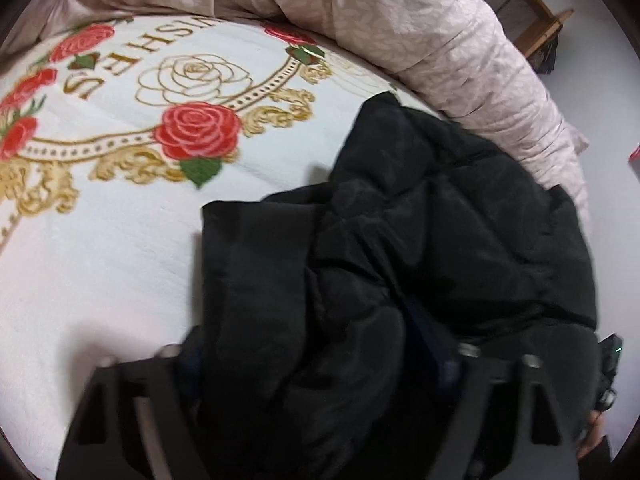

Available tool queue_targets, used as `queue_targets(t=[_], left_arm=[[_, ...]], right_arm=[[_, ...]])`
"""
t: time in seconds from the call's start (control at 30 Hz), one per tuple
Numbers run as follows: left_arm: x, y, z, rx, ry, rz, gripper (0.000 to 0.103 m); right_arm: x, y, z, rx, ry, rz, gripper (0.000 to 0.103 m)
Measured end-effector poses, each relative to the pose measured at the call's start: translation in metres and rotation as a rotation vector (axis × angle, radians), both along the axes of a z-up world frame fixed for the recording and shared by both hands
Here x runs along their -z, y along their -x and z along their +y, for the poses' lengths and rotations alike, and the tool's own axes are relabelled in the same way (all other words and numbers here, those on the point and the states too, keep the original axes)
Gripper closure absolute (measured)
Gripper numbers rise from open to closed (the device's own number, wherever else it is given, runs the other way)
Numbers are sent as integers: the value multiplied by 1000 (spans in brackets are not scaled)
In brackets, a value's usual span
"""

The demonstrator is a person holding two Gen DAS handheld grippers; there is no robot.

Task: Fold large clothes

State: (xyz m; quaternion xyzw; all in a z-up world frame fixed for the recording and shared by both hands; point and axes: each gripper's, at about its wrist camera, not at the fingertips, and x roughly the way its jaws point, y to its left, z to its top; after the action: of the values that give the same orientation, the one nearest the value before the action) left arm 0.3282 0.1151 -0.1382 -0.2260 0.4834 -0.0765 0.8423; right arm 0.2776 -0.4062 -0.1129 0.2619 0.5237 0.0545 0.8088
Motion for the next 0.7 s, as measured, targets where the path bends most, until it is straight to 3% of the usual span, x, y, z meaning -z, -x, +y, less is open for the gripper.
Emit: queue_targets(t=[0.17, 0.27, 0.43, 0.7], left_arm=[[-23, 9, 1, -11, -12, -22, 71], [-52, 21, -2, -6, -58, -71, 75], [-91, 53, -2, -3, -54, -137, 76], [-106, 103, 6, -17, -37, -145, 76]], right_arm=[[-26, 2, 7, -8, 45, -18, 74], [-52, 13, 9, -19, 79, -60, 79], [-87, 40, 14, -31, 89, -109, 81], [-98, 79, 18, -27, 62, -111, 81]])
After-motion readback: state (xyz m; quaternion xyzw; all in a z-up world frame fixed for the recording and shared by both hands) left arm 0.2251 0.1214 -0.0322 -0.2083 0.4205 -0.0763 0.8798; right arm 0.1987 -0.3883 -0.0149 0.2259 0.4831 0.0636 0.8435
